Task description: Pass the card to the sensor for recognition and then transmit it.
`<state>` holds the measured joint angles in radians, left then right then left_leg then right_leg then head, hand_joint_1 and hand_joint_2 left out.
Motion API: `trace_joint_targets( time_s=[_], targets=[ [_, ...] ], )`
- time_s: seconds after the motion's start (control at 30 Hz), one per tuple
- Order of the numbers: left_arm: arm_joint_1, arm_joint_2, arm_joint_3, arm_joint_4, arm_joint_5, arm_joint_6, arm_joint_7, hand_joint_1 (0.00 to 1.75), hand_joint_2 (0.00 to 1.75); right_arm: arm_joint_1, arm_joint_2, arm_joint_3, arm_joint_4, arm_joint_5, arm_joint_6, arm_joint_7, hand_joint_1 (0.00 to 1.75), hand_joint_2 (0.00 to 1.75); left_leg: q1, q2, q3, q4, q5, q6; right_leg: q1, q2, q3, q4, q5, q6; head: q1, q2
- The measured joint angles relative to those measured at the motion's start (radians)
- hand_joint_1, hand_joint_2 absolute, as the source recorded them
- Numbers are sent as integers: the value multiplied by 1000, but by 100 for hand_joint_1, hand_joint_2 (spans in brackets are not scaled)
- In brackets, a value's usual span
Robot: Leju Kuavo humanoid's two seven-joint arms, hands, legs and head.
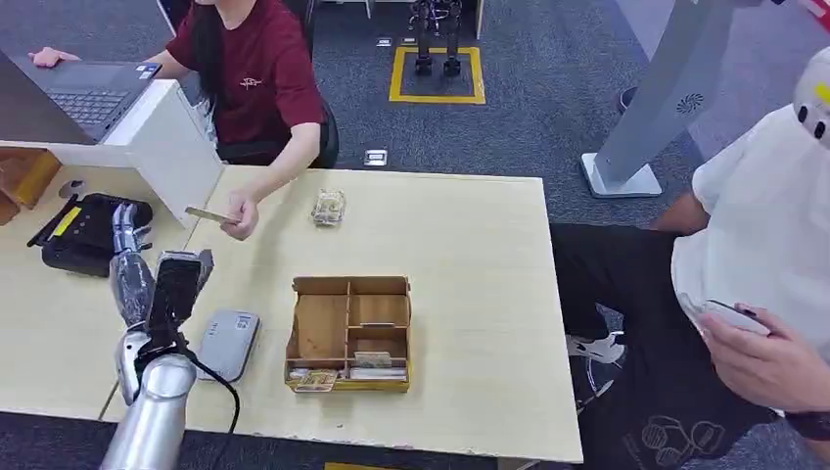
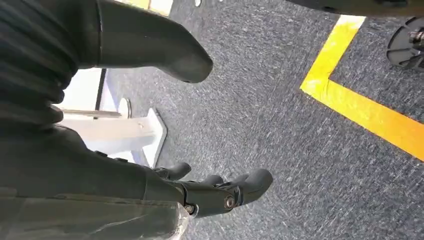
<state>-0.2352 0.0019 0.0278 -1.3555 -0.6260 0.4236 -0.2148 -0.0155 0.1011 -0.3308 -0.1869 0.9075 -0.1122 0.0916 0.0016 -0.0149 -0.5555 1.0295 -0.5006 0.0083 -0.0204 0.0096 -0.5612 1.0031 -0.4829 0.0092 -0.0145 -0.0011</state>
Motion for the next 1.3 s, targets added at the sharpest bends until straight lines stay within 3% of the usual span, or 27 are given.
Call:
trace_joint_targets(
  time_s=[0.23, 0.4, 0.6, 0.83, 1.13, 1.3],
  targets=[
    [124, 48, -118, -170, -13, -157, -18, 0, 175, 5, 0, -34, 0, -5, -1, -3, 0, 175, 0, 1, -1, 0, -1, 1, 0, 1, -1, 0, 0, 0, 0, 0],
    [178, 72, -174, -247, -8, -192, -36, 0, 175, 6, 0, -45, -1, -5, -2, -3, 0, 175, 0, 1, -1, 0, -1, 1, 0, 1, -1, 0, 0, 0, 0, 0],
    [277, 125, -245, -369, -7, -256, -107, 0, 175, 8, 0, -69, -4, -6, -3, -8, 0, 175, 0, 2, -1, 0, -1, 1, 0, 1, -1, 0, 0, 0, 0, 0],
    [412, 211, -313, -453, -84, -227, -163, 0, 175, 10, 0, -94, -5, 3, -3, -16, 0, 175, 0, 2, -1, 0, -2, 0, 0, 2, -2, 0, -1, 0, 0, 0],
    [497, 282, -409, -476, -211, -74, -106, 0, 175, 9, 0, -123, -6, 29, 2, -22, 0, 175, 0, 1, -1, 0, -1, 0, 0, 1, -2, 0, -1, 0, 0, 0],
    [501, 305, -465, -474, -259, -33, -78, 0, 175, 9, 0, -135, -10, 41, 2, -26, 0, 175, 0, 1, -1, 0, -1, 0, 0, 1, -1, 0, -1, 0, 0, 0]
  ],
)
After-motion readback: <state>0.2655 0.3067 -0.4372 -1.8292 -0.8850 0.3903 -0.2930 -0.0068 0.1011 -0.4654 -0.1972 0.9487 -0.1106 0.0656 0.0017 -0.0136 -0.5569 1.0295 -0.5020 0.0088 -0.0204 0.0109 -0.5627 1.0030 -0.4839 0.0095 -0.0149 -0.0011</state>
